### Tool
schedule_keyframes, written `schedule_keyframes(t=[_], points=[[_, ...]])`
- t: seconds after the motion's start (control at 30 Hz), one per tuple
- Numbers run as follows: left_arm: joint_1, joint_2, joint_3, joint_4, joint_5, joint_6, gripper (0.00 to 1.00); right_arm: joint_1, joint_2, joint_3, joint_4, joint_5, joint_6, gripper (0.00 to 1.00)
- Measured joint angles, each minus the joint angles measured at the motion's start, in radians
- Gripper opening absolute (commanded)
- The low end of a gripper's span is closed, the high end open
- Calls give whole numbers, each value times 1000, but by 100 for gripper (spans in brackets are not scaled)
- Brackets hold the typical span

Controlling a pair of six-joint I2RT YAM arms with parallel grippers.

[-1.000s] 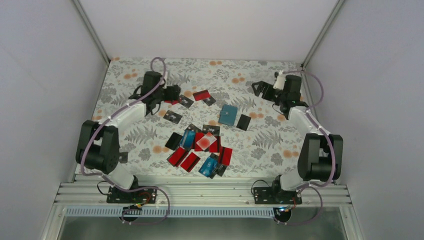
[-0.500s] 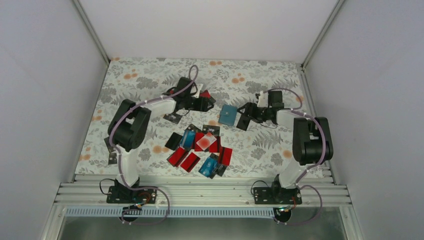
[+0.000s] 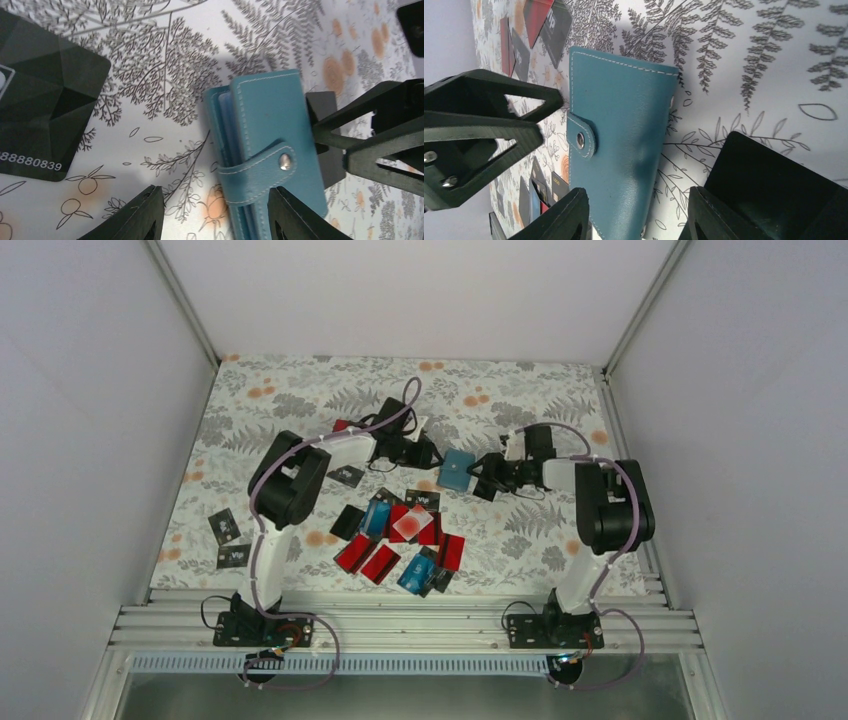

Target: Put the credit cards into the card holder

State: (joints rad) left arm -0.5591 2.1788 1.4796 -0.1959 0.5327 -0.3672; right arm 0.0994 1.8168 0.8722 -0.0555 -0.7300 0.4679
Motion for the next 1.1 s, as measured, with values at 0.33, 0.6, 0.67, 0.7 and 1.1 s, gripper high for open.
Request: schedule_keyframes(t=[0.33, 0.6, 0.67, 0.7, 1.1], points=[[-9, 69, 56, -11, 33, 16, 35, 19, 61, 42, 24, -11, 27, 37], [-14, 87, 64, 19, 60, 16, 34, 27, 100, 51, 45, -41, 52, 16], [-14, 87, 57, 31, 65, 15, 34, 27, 104, 52, 45, -47, 51, 9], [-14, 85, 53, 38, 66, 15, 36, 27, 105, 52, 45, -48, 52, 6], [5, -69, -133, 91, 24, 17, 70, 29, 100, 55, 79, -135, 36, 5]])
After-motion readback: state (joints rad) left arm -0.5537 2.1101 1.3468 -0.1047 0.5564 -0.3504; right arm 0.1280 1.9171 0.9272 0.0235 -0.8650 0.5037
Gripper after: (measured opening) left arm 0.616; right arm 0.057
